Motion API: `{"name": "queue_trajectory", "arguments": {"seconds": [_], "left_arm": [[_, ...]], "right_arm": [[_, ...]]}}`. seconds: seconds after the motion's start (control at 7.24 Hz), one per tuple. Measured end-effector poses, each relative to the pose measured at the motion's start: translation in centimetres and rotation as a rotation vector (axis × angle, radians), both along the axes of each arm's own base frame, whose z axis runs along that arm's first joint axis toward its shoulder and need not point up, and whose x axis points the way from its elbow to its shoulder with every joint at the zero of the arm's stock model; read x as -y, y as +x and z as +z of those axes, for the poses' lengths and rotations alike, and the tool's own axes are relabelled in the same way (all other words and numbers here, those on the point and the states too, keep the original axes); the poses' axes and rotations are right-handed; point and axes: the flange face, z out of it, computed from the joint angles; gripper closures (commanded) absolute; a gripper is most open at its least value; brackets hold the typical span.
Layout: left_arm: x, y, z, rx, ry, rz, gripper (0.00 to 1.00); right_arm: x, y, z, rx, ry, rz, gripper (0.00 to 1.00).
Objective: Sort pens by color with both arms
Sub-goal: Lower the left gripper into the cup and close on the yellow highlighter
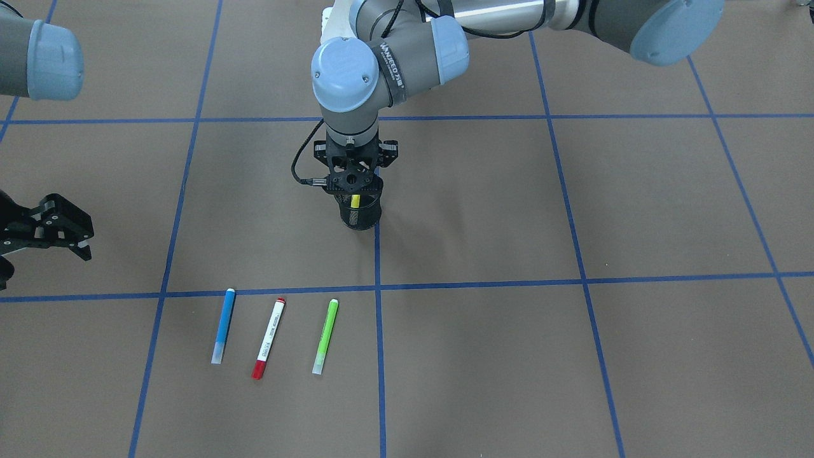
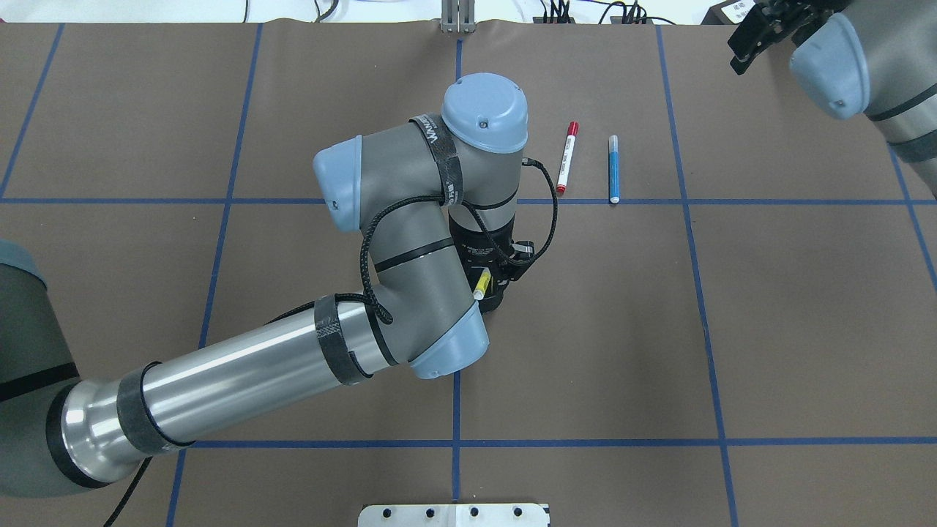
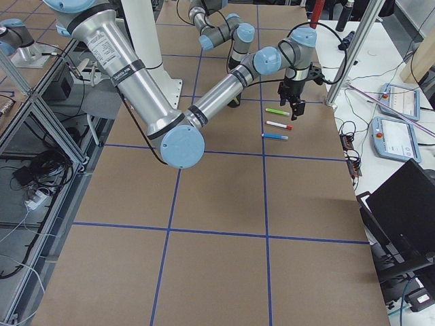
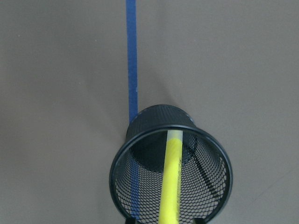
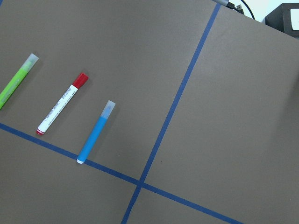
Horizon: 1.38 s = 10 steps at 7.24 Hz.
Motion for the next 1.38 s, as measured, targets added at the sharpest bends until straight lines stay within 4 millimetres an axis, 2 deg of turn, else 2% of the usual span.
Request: {"name": "queue_trajectory", "arguments": {"seconds": [0.28, 0.97, 1.38], "left_arm": [[-0.34, 0.27, 0.09, 0.001, -0.001, 0.006, 0.59], [-0.62, 0.48, 0.25, 0.005, -0.002, 0.01, 0.78], [-0.99, -0.04, -0.54, -0.012, -0.019, 0.017, 0.96]], "right_arm": [[-0.01, -0.07, -0.01, 0.0, 0.0, -0.001, 0.0], [-0.02, -0.11, -0.02, 0.0, 0.0, -0.002, 0.0], [-0.02, -0.15, -0.13, 0.001, 0.0, 0.0, 0.0]]}}
